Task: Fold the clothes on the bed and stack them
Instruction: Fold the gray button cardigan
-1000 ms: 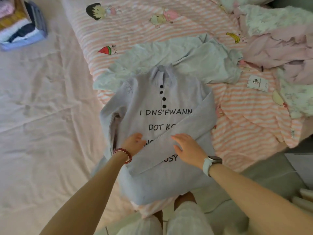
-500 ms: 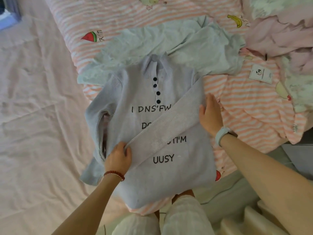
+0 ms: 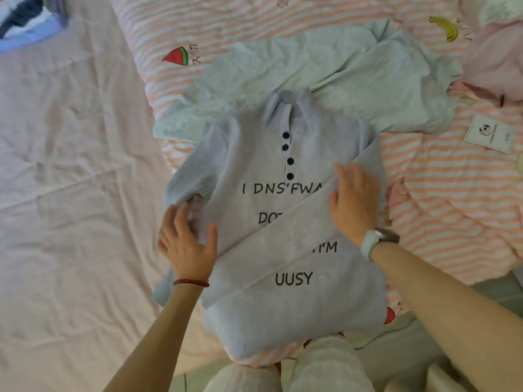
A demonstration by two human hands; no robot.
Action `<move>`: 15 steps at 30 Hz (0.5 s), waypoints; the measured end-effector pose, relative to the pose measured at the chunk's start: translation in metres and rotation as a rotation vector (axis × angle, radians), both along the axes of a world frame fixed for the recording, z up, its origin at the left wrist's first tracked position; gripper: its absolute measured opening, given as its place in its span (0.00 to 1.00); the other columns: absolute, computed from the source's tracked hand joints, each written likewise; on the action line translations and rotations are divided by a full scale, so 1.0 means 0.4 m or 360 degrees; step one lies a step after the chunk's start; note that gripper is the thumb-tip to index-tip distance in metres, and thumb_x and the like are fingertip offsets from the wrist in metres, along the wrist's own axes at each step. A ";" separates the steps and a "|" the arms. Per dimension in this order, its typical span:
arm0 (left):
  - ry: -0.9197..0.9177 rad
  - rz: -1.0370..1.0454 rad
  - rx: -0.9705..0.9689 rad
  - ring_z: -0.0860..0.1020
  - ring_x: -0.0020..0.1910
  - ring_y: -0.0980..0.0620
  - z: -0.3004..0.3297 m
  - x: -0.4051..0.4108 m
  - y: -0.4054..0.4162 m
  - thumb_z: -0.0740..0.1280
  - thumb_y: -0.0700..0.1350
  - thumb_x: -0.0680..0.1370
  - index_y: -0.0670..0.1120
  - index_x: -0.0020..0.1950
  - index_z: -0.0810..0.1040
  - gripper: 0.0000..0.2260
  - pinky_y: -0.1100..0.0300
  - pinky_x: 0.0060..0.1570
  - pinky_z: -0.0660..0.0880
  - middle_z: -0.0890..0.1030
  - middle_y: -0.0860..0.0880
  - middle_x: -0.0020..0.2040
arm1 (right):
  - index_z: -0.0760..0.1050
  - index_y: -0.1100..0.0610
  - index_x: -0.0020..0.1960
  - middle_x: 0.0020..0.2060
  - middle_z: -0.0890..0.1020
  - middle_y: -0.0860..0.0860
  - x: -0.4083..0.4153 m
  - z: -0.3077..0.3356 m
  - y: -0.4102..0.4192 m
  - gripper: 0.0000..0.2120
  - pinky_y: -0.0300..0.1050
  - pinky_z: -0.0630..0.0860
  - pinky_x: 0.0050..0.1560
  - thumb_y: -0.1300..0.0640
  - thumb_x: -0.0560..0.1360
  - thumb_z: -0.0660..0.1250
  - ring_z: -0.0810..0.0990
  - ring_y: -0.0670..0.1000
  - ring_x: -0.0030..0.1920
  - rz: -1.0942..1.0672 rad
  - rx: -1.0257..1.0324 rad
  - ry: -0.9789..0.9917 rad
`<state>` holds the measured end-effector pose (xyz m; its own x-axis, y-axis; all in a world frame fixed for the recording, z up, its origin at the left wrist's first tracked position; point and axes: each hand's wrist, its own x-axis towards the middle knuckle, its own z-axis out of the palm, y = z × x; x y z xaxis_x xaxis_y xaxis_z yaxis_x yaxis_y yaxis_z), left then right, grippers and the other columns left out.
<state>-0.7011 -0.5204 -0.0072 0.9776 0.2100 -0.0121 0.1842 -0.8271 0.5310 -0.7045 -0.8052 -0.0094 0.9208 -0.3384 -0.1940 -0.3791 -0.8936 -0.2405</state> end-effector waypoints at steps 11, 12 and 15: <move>0.1335 0.0308 -0.1611 0.76 0.57 0.46 -0.076 0.161 0.209 0.64 0.44 0.78 0.43 0.65 0.73 0.16 0.50 0.65 0.68 0.81 0.48 0.54 | 0.55 0.53 0.75 0.75 0.54 0.56 -0.051 -0.079 0.373 0.32 0.58 0.45 0.73 0.46 0.74 0.39 0.51 0.56 0.75 0.0701 0.0396 0.0400; 0.1410 0.0150 -0.1426 0.74 0.60 0.45 -0.090 0.161 0.216 0.69 0.46 0.73 0.45 0.72 0.64 0.29 0.47 0.66 0.68 0.76 0.45 0.62 | 0.51 0.51 0.76 0.76 0.49 0.53 -0.050 -0.088 0.371 0.31 0.55 0.40 0.73 0.45 0.74 0.39 0.45 0.53 0.76 0.0698 0.0395 0.0453; 0.0986 -0.0419 -0.0601 0.64 0.69 0.45 -0.057 0.105 0.184 0.69 0.58 0.68 0.48 0.77 0.52 0.43 0.52 0.70 0.62 0.63 0.43 0.72 | 0.59 0.52 0.74 0.76 0.54 0.52 -0.033 -0.090 0.373 0.24 0.50 0.42 0.73 0.51 0.79 0.47 0.48 0.52 0.76 0.0496 0.0651 0.0392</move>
<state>-0.6592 -0.4470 -0.0302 0.7859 -0.1561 -0.5983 0.3622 -0.6680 0.6501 -0.7178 -0.6558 -0.0456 0.8760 0.0900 -0.4738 -0.2012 -0.8247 -0.5286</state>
